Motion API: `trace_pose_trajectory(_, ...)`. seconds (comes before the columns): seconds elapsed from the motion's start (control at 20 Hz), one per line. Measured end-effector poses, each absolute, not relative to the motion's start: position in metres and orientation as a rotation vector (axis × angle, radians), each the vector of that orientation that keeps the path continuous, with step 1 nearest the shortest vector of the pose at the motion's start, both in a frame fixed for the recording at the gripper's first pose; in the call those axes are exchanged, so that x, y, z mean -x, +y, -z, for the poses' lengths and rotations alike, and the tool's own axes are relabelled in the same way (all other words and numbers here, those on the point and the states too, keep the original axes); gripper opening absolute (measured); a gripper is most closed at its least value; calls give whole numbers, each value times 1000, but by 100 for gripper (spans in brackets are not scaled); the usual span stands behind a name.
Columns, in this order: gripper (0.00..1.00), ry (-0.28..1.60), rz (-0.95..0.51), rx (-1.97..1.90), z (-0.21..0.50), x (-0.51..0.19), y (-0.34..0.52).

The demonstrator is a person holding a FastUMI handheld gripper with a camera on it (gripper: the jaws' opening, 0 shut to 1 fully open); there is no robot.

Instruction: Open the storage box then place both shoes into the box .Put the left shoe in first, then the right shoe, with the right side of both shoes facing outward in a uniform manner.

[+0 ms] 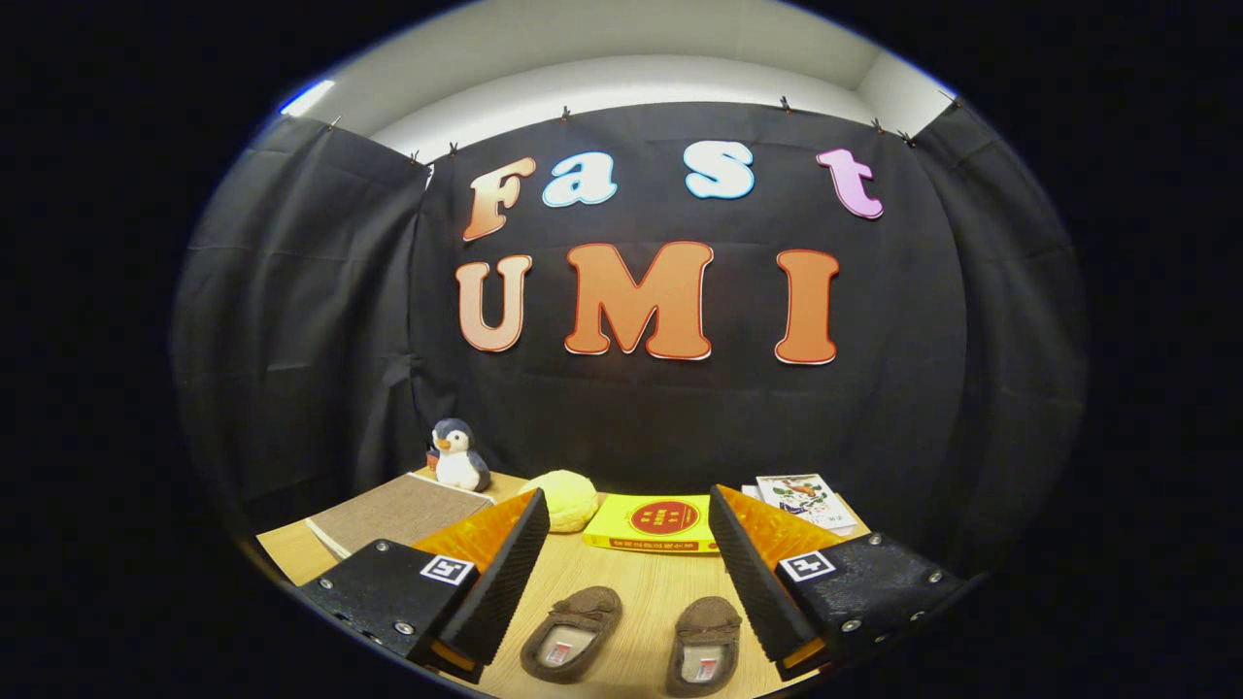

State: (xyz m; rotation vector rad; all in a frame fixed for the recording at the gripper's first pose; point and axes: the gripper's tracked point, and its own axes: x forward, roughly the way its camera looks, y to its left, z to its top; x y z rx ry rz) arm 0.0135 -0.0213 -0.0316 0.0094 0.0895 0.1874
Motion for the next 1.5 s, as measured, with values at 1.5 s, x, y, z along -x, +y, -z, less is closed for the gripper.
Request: trace_pose_trajectory(1.5, 98, 830, -842, -1080, 195, -9, 156)
